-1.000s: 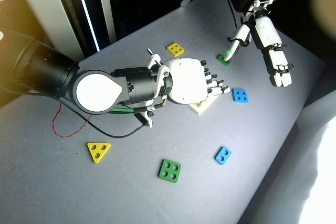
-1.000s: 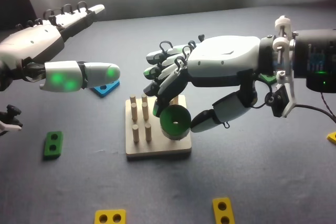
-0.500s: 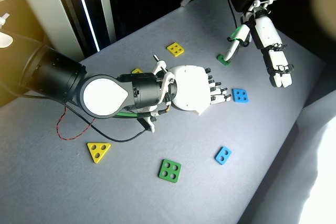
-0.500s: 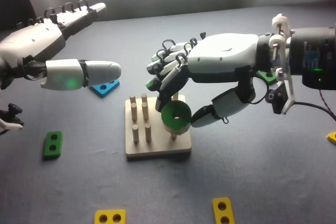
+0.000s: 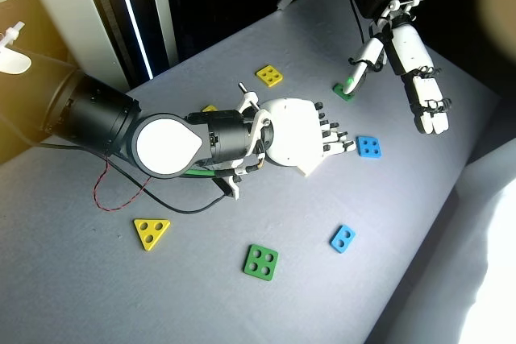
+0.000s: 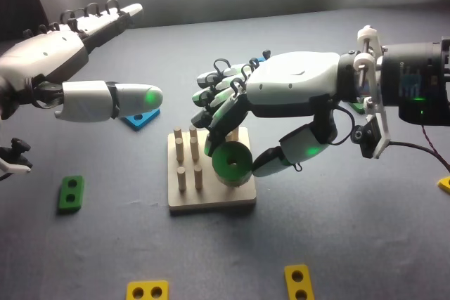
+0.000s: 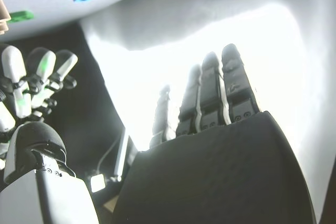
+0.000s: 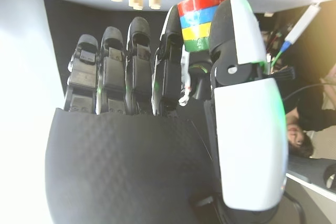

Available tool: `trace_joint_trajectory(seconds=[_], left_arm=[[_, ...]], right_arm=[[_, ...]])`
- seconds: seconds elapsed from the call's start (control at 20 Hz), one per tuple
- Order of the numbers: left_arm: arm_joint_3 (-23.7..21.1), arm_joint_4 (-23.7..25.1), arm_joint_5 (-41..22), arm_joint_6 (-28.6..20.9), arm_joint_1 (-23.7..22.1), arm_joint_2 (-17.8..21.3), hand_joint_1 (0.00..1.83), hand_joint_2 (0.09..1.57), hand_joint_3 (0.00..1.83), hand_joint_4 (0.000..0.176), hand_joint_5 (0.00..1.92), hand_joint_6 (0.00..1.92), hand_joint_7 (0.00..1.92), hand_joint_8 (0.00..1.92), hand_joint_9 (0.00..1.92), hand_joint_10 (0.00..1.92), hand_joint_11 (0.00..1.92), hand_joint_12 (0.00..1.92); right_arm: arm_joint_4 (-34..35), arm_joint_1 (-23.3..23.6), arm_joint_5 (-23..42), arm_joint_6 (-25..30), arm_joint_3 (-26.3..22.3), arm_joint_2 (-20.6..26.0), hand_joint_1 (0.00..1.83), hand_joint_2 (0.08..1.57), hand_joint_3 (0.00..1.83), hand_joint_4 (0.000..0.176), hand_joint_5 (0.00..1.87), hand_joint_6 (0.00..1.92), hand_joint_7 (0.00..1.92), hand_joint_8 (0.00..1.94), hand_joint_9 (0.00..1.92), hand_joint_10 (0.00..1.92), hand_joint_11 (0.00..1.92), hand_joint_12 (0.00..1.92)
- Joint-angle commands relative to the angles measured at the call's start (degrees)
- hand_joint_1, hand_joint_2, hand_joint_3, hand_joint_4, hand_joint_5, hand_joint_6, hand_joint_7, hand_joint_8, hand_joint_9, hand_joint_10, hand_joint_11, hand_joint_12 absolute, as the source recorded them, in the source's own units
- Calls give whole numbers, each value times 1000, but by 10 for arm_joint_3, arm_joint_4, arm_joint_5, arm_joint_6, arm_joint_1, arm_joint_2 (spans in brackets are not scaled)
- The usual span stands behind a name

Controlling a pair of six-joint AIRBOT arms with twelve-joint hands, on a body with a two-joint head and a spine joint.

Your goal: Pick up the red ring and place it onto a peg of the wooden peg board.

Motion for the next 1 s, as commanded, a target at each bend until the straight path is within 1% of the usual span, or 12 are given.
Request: trace_joint_trajectory(seconds=[0.0, 0.1, 0.15, 0.45, 0.65, 0.9, 0.95], left_arm=[[4, 0, -67, -3, -9, -1, 260, 900, 0, 176, 0, 0, 0, 0, 0, 0, 0, 0], [4, 0, -67, -3, -9, 0, 258, 899, 0, 176, 0, 0, 0, 0, 0, 0, 0, 0], [4, 1, -67, -3, -9, 0, 224, 905, 0, 176, 0, 0, 0, 0, 0, 0, 0, 0], [4, 2, -67, -3, -9, 0, 266, 899, 0, 176, 0, 0, 0, 0, 0, 0, 0, 0], [4, 2, -67, -3, -10, 0, 245, 905, 1, 176, 0, 0, 0, 0, 0, 0, 0, 0], [4, 1, -67, -3, -10, 0, 257, 902, 0, 176, 0, 0, 0, 0, 0, 0, 0, 0], [4, 1, -67, -3, -10, 0, 260, 896, 0, 176, 0, 0, 0, 0, 0, 0, 0, 0]], right_arm=[[30, 0, 38, 7, 3, -4, 1113, 1179, 1, 0, 851, 1200, 425, 0, 154, 0, 0, 0], [30, -3, 38, 13, 10, -8, 1112, 1185, 2, 0, 839, 1216, 413, 0, 148, 0, 0, 0], [29, -4, 38, 15, 14, -10, 1112, 1185, 2, 0, 839, 1216, 418, 2, 151, 1, 0, 0], [27, -4, 29, 17, 21, -13, 1103, 1202, 4, 0, 807, 1263, 391, 0, 123, 0, 0, 0], [25, -5, 27, 17, 23, -15, 1110, 1202, 0, 0, 809, 1259, 390, 2, 127, 4, 0, 0], [22, -5, 25, 17, 23, -15, 1035, 1228, 4, 0, 757, 1335, 369, 2, 132, 2, 6, 4], [20, -5, 24, 17, 22, -15, 987, 1123, 0, 0, 463, 938, 288, 1, 101, 0, 10, 6]])
